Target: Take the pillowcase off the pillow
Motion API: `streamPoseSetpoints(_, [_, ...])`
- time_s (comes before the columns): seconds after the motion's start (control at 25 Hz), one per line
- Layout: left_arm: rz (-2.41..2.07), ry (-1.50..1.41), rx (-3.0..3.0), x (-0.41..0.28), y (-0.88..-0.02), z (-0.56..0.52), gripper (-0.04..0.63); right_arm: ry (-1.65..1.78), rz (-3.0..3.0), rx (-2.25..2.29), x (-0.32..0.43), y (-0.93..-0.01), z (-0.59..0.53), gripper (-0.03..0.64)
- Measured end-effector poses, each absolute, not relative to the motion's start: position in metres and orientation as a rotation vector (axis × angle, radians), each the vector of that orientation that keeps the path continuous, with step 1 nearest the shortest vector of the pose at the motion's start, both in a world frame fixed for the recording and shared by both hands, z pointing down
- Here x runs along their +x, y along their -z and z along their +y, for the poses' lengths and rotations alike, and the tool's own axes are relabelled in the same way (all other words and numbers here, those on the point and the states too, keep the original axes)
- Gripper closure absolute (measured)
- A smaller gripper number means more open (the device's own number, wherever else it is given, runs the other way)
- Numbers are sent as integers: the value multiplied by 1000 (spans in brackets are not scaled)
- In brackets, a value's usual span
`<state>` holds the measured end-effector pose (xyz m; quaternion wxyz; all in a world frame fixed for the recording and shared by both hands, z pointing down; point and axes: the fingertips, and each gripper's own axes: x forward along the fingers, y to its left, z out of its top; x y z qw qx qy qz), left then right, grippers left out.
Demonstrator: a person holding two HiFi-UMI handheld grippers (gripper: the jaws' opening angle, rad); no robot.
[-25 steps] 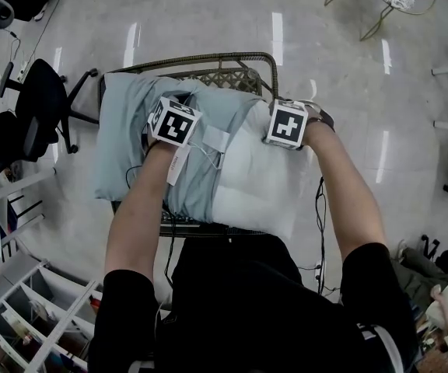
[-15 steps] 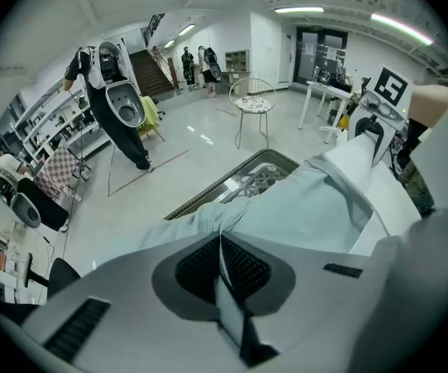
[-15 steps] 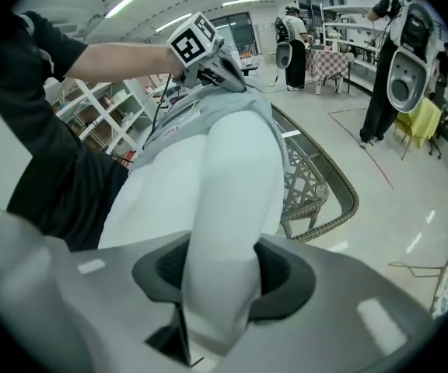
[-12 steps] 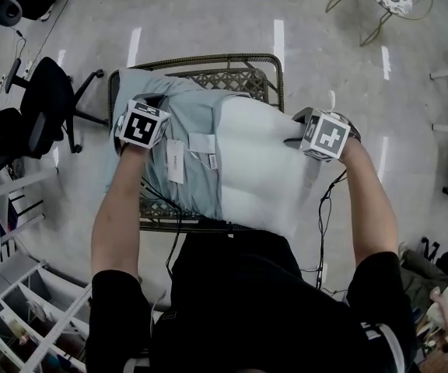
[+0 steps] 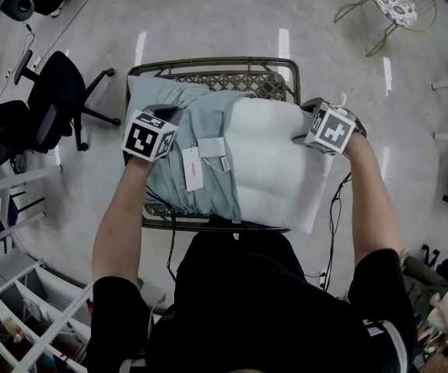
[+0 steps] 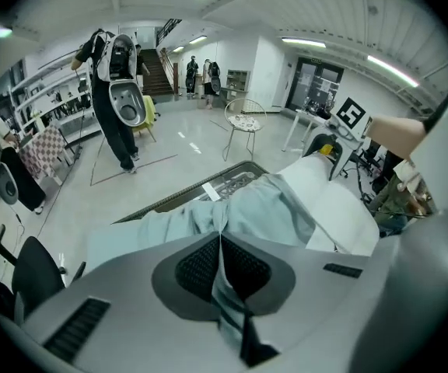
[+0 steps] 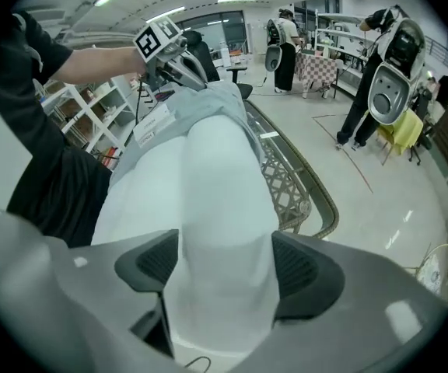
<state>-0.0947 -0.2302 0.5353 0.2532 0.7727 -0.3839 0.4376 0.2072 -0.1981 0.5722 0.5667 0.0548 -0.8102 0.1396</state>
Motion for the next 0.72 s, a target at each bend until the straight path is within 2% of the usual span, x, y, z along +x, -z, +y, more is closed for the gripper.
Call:
streamPoseSetpoints(0.28, [-987,-1111,2087,-95,-549,-231,580,-285,-1973,71,130,-570,-225,224])
streamPoseSetpoints(0.32, [-1002,-1098,2098,-96,-546,-237,553,-269,-1962,52,119,-575,-228,209])
streamPoseSetpoints(0.36, [-1023,-1084,2115,-97,-542,-244,487,-259,-1943,30,109,-583,-230,184])
streamPoseSetpoints(0.4, [-1051,-1064,2134,-100,-538,-251,457,-265,-1921,8,101,-595,-229,177])
streamPoseSetpoints(0.52, [-1161,-1006,2147,-118,-530,-274,449,-309,-1850,-54,84,-631,-219,127])
streamPoseSetpoints(0.64, [-1236,-1028,2055,-152,-546,-286,449,-332,-1822,-86,82,-646,-215,126])
streamPoseSetpoints(0.72, [-1229,-1084,1985,-168,-565,-286,449,-352,-1836,-109,83,-646,-210,157])
